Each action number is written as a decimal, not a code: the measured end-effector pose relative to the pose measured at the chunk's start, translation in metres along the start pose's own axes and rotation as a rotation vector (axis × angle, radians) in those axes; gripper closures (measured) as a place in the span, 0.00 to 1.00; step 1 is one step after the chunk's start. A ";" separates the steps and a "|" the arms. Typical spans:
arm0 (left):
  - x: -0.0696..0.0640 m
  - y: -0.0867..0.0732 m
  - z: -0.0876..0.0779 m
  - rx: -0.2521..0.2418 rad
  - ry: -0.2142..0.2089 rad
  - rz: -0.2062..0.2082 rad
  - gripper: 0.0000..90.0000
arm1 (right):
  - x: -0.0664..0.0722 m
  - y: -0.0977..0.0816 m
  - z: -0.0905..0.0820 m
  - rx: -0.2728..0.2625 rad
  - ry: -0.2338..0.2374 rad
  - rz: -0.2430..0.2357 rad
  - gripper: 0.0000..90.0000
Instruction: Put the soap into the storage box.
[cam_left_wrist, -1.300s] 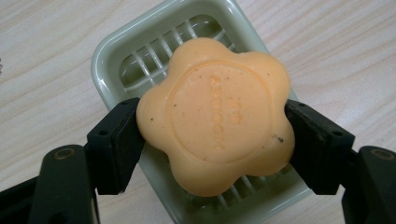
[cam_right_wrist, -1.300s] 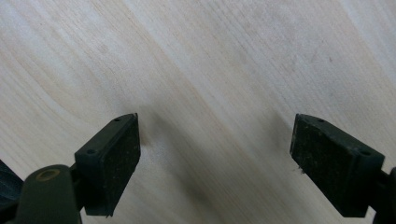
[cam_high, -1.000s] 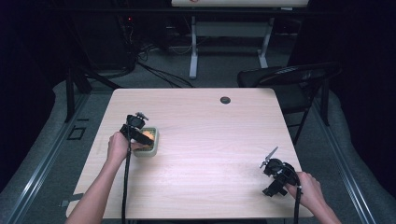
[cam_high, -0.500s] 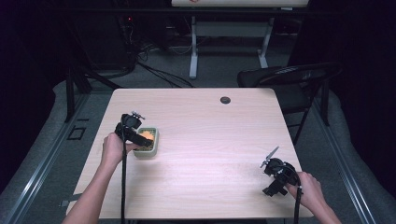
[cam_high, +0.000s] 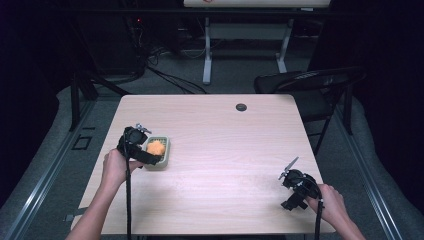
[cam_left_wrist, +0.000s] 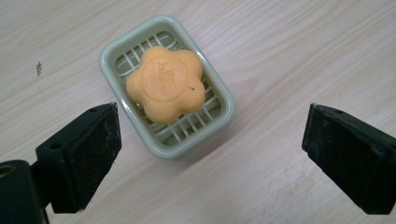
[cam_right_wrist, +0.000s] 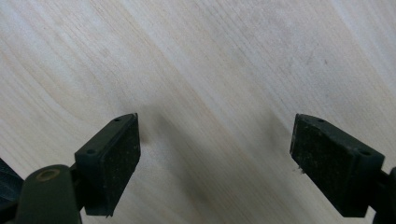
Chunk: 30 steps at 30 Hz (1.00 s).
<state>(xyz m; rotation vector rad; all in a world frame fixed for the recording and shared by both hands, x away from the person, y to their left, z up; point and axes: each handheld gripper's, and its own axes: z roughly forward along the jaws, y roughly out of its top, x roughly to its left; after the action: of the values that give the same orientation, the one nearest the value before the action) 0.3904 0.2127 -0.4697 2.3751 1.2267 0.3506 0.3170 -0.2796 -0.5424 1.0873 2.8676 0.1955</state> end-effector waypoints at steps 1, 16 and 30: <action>-0.001 -0.001 -0.001 0.001 0.000 0.002 0.05 | 0.000 0.000 0.000 -0.004 0.006 0.004 0.17; -0.014 -0.027 -0.011 0.011 -0.002 0.008 0.03 | 0.001 0.000 0.000 -0.003 0.001 0.000 0.17; -0.021 -0.054 -0.014 0.033 -0.013 -0.002 0.01 | 0.000 0.001 -0.002 0.007 -0.004 -0.005 0.17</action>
<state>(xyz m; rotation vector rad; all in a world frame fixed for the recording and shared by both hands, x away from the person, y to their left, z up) 0.3341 0.2269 -0.4843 2.3999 1.2379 0.3165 0.3173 -0.2794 -0.5399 1.0802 2.8699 0.1825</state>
